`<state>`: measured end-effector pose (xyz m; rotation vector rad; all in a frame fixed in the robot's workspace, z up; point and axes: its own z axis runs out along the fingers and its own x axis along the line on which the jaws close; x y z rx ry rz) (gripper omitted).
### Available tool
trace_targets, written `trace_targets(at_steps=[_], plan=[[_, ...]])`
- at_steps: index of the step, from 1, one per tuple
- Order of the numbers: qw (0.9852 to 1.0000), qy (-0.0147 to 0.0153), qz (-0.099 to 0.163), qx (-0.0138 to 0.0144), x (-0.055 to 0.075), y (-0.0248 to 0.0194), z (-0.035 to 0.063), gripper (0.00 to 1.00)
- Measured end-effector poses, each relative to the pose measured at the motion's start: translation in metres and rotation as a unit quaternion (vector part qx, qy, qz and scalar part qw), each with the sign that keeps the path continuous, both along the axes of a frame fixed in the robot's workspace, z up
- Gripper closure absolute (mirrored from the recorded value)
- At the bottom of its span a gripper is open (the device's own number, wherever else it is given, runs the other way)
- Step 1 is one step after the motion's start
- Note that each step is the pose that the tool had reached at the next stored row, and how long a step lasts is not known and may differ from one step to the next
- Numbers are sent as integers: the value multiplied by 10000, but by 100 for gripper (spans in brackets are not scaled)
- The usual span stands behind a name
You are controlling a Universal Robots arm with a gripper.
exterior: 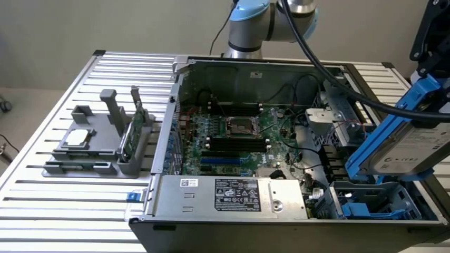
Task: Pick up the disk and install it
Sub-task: 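Pick up the disk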
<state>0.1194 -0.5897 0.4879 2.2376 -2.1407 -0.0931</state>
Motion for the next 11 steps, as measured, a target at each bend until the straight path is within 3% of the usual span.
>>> trace_targets(at_steps=[11], plan=[[10000,0,0,0,22,-6,-199,67]])
